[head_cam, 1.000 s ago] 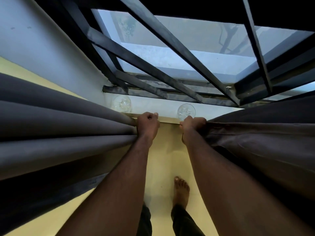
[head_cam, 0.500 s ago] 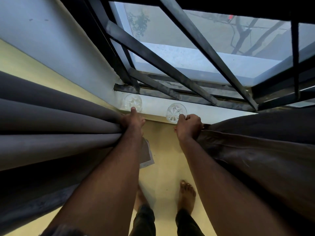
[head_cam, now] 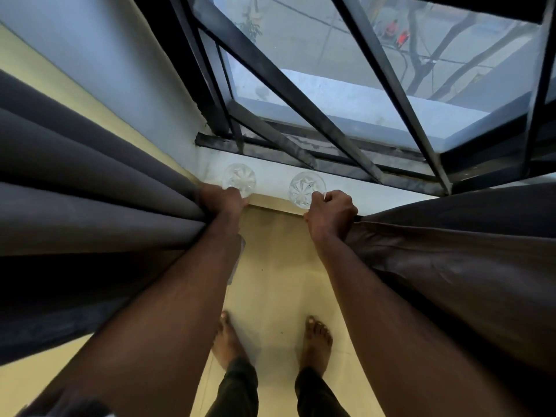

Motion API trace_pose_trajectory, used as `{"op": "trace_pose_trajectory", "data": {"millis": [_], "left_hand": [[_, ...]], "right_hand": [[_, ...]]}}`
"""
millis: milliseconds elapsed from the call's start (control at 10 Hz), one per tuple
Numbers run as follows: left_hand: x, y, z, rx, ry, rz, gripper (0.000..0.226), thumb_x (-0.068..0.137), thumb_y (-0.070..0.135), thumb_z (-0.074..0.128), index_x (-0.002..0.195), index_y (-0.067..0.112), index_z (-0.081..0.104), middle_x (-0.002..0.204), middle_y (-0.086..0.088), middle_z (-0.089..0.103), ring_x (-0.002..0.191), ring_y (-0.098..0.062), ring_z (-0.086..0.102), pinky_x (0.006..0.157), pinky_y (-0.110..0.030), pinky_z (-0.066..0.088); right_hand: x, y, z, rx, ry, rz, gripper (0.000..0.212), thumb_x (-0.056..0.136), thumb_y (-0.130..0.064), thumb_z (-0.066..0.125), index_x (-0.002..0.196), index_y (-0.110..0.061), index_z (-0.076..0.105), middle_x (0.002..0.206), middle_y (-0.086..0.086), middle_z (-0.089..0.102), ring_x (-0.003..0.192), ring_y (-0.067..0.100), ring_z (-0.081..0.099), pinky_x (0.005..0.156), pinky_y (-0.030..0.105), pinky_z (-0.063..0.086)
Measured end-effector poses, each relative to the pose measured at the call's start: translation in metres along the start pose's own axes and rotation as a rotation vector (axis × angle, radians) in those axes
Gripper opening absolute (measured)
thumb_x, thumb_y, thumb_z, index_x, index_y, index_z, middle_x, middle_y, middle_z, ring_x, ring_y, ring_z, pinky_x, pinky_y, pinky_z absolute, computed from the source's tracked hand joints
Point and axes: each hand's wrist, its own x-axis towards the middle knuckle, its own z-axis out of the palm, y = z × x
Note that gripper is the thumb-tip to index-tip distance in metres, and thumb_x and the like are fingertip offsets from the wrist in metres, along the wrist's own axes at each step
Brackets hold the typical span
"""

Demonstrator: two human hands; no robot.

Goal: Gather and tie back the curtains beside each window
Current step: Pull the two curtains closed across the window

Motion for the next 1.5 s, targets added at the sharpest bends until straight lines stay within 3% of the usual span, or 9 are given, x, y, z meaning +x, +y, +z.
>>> {"op": "trace_pose_trajectory", "data": {"millis": [100,300,500,600,700,800,1000,1100,1500], "left_hand": [[-0.030,-0.011,-0.003,0.037,0.001,0.068,0.032,0.096,0.007,0.057,0.123,-0.010,0.060,0.107,-0.021,0.072,0.088,-0.032,0.074,0.072,-0.037,0.064],[-0.145,-0.024,-0.040,0.049,0.017,0.157,0.013,0.089,-0.002,0.060,0.080,-0.005,0.068,0.062,-0.010,0.064,0.044,-0.015,0.063,0.035,-0.019,0.046],[-0.251,-0.049,-0.098,0.134,0.010,0.201,0.012,0.092,0.007,0.065,0.089,-0.002,0.072,0.062,0.000,0.060,0.042,0.002,0.046,0.034,-0.008,0.032],[-0.287,-0.062,-0.131,0.128,0.016,0.197,0.018,0.088,0.009,0.064,0.084,-0.006,0.072,0.056,-0.002,0.062,0.041,-0.003,0.052,0.038,-0.007,0.038],[-0.303,-0.074,-0.173,0.085,-0.009,0.207,0.032,0.075,0.027,0.060,0.080,-0.001,0.075,0.058,-0.009,0.070,0.053,-0.026,0.071,0.058,-0.038,0.062],[-0.313,-0.085,-0.221,0.058,-0.062,0.259,0.022,0.075,0.018,0.061,0.068,-0.001,0.070,0.055,-0.012,0.069,0.048,-0.023,0.071,0.054,-0.048,0.062],[-0.318,-0.105,-0.376,-0.001,-0.029,0.306,0.019,0.080,0.009,0.065,0.073,-0.009,0.066,0.062,-0.022,0.069,0.049,-0.030,0.070,0.051,-0.053,0.061],[-0.324,-0.103,-0.435,0.015,0.005,0.346,0.018,0.082,0.004,0.066,0.067,-0.006,0.059,0.055,-0.014,0.060,0.045,-0.024,0.068,0.044,-0.032,0.056],[-0.224,-0.091,-0.708,0.021,0.312,0.394,0.019,0.056,0.024,0.057,0.050,0.006,0.055,0.053,-0.018,0.065,0.055,-0.035,0.071,0.058,-0.055,0.061]], "right_hand": [[-0.027,-0.017,-0.040,-0.036,-0.025,0.011,0.022,0.083,-0.024,0.060,0.069,-0.008,0.062,0.069,0.013,0.069,0.068,0.032,0.068,0.062,0.035,0.056],[-0.080,-0.019,-0.110,-0.098,-0.048,0.036,0.021,0.087,-0.021,0.062,0.079,-0.004,0.071,0.077,0.014,0.071,0.075,0.031,0.070,0.063,0.033,0.052],[-0.156,-0.014,-0.173,-0.124,-0.146,-0.014,0.020,0.094,-0.018,0.062,0.097,-0.001,0.074,0.088,0.012,0.073,0.078,0.021,0.066,0.057,0.023,0.036],[-0.200,-0.012,-0.198,-0.094,-0.094,-0.010,0.019,0.088,-0.015,0.062,0.084,0.000,0.073,0.077,0.010,0.072,0.068,0.020,0.064,0.058,0.026,0.039],[-0.242,-0.013,-0.217,-0.088,-0.111,-0.010,0.016,0.088,-0.015,0.062,0.076,-0.006,0.068,0.069,0.003,0.068,0.059,0.017,0.063,0.059,0.031,0.050],[-0.283,-0.013,-0.222,-0.086,-0.107,-0.055,0.021,0.090,-0.025,0.062,0.089,-0.009,0.075,0.075,0.003,0.073,0.067,0.020,0.071,0.067,0.040,0.062],[-0.411,-0.054,-0.201,-0.071,-0.091,-0.170,0.027,0.088,-0.026,0.062,0.092,-0.004,0.077,0.083,0.014,0.076,0.079,0.031,0.070,0.068,0.032,0.051],[-0.440,-0.067,-0.183,-0.025,-0.052,-0.175,0.042,0.079,-0.040,0.055,0.087,-0.006,0.077,0.075,0.014,0.074,0.075,0.033,0.070,0.069,0.038,0.059],[-0.632,-0.217,-0.049,0.011,-0.324,-0.435,0.023,0.083,-0.025,0.072,0.080,-0.004,0.079,0.075,0.016,0.074,0.072,0.032,0.069,0.068,0.034,0.052]]}}
